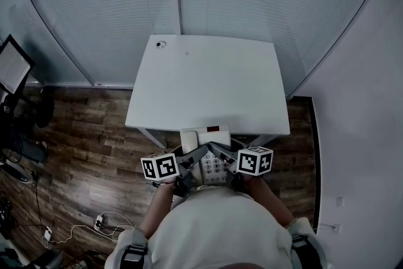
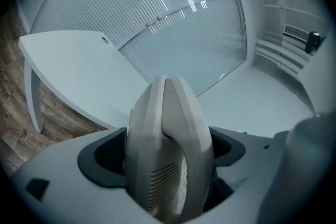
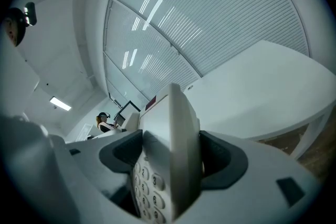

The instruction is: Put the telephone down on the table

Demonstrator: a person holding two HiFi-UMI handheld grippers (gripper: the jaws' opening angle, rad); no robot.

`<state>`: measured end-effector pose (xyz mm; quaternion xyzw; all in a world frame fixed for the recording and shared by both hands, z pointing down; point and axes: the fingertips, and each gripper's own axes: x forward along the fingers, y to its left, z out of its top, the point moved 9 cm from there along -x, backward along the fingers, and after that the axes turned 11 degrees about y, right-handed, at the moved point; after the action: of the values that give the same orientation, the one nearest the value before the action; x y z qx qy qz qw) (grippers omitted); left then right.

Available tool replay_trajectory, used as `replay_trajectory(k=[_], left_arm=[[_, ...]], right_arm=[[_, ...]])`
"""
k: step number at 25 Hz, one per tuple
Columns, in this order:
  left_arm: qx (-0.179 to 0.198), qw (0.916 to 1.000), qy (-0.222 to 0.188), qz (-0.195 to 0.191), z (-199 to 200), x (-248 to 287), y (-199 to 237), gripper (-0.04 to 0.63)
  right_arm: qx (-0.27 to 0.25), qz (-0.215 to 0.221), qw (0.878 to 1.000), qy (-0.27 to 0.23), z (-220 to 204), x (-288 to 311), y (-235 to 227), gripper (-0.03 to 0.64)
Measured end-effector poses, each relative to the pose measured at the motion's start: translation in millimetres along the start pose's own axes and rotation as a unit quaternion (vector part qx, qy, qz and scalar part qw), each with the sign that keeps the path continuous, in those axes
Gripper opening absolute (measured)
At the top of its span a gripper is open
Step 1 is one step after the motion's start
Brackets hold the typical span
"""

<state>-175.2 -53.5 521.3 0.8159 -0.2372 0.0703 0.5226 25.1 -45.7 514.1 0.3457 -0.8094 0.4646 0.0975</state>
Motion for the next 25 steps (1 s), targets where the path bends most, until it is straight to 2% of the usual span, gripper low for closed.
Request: replay_trajectory(k=[16, 25], left_arm=[[-0.007, 0.9999, 0.009, 0.001, 30.9, 11.2, 13.6, 0.431], [-0.019, 0.9998, 0.005, 0.008, 71.5, 46.7, 31.5, 0.431]], right_arm=[[0.009, -0.004, 1.0, 0.006, 27.3, 16.5, -11.8, 0.339], [0.007, 0.005, 1.0, 0.021, 72.9, 36.7, -49.3, 0.339]])
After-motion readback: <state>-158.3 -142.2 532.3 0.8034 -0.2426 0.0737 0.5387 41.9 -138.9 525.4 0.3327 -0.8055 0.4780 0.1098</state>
